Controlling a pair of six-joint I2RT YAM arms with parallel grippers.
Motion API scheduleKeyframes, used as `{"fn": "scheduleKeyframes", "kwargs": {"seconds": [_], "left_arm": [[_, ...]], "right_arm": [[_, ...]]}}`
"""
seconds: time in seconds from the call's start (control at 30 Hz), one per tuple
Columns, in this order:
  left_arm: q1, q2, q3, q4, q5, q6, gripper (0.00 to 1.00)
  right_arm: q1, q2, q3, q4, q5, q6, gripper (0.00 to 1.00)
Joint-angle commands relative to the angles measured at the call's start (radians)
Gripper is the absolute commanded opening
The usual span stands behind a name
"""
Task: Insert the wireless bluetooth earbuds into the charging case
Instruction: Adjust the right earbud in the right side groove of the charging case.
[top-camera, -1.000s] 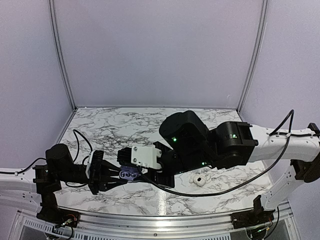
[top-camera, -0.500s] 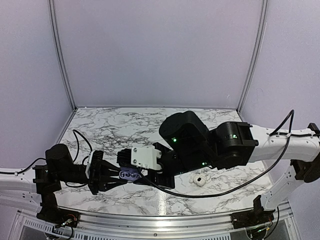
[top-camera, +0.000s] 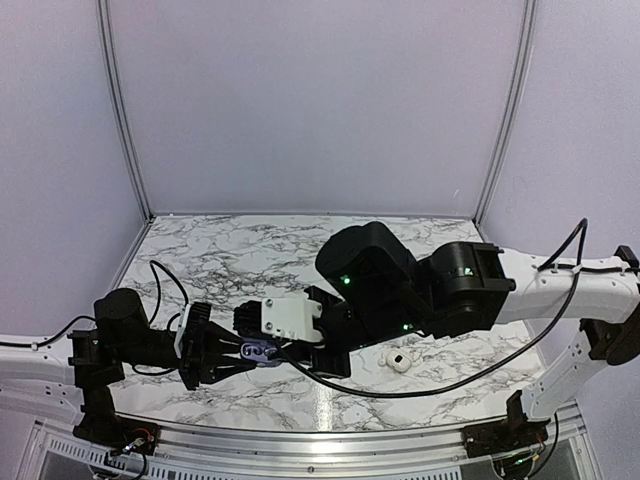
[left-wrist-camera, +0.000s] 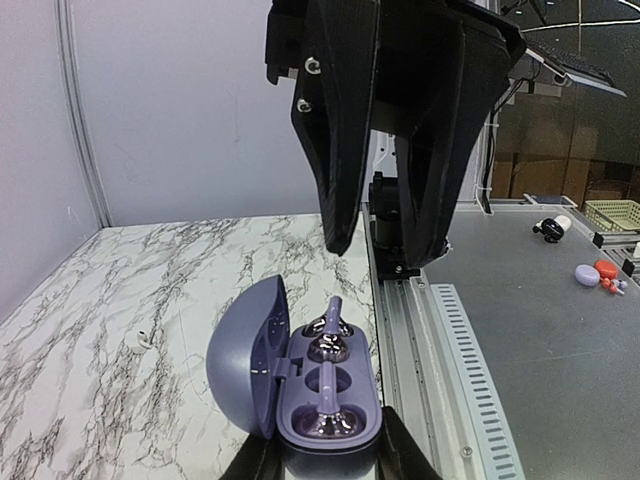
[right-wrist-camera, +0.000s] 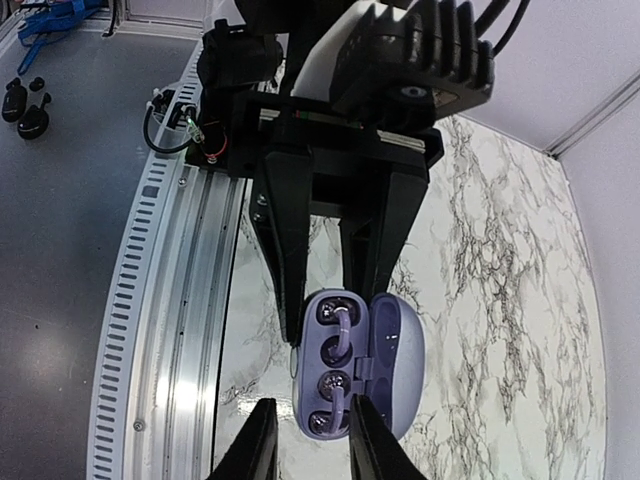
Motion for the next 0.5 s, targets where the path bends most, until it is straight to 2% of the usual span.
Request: {"fn": "scheduleKeyframes", "kwargs": {"seconds": [0.0,0.47], "left_arm": [[-0.006,-0.001,0.005,0.044,0.006,0.009,0.00],[-0.006,0.000,0.006,0.044,0.005,0.011,0.00]], "right_arm": [[0.001,0.023,0.046,-0.028,0.042,0.006,0.22],[0.002,0.059,0.053,-0.040,0.099,0.008,0.14]]}}
